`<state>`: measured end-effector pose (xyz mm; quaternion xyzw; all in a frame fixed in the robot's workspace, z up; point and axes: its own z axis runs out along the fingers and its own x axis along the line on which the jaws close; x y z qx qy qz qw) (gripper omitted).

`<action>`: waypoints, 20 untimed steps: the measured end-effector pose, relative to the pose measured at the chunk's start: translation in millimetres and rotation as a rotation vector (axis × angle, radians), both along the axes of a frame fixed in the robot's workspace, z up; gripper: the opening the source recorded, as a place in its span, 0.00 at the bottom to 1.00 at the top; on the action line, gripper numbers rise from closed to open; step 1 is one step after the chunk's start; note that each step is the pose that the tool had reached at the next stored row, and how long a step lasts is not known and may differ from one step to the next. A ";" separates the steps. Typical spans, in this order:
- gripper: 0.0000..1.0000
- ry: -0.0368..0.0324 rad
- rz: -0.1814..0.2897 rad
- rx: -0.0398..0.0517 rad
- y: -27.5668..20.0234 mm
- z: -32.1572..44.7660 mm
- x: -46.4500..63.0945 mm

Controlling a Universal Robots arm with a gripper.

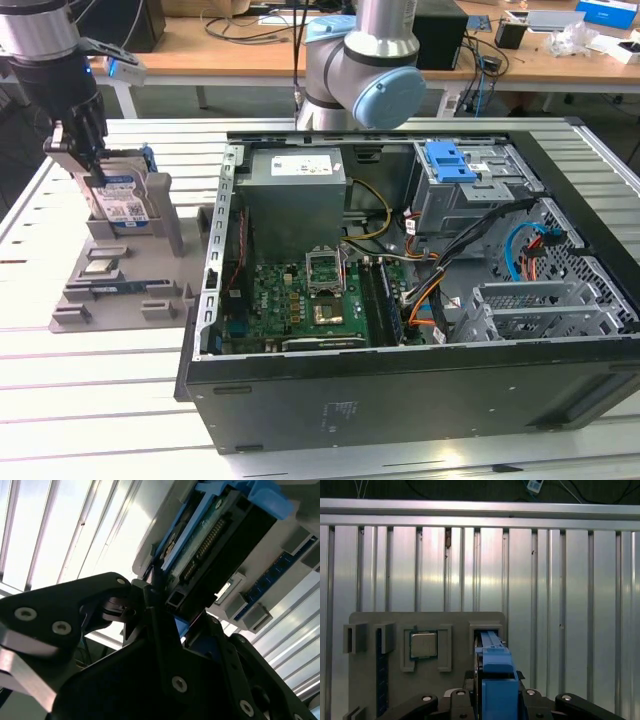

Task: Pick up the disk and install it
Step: 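Pick up the disk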

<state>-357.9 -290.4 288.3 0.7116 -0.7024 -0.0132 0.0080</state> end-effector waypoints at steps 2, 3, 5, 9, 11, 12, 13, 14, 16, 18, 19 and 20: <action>0.37 0.0005 0.000 -0.0003 2.8 20.0 -0.1; 0.37 0.0004 0.000 -0.0002 3.2 21.9 -0.1; 0.37 0.0003 0.000 -0.0002 4.5 29.4 -0.1; 0.37 0.0005 0.000 -0.0002 5.8 38.4 -0.1; 0.37 0.0004 0.000 -0.0002 6.5 42.6 -0.1; 0.37 0.0004 0.000 -0.0003 6.8 44.8 -0.1; 0.37 0.0004 0.000 -0.0002 7.2 46.9 -0.1; 0.37 0.0004 0.000 -0.0002 7.6 49.6 -0.1; 0.37 0.0003 0.000 -0.0002 8.7 55.6 0.0; 0.37 0.0004 0.000 -0.0002 9.4 60.3 -0.1; 0.37 0.0004 0.000 -0.0002 9.8 63.0 -0.1; 0.37 0.0004 0.000 -0.0002 10.1 65.0 -0.1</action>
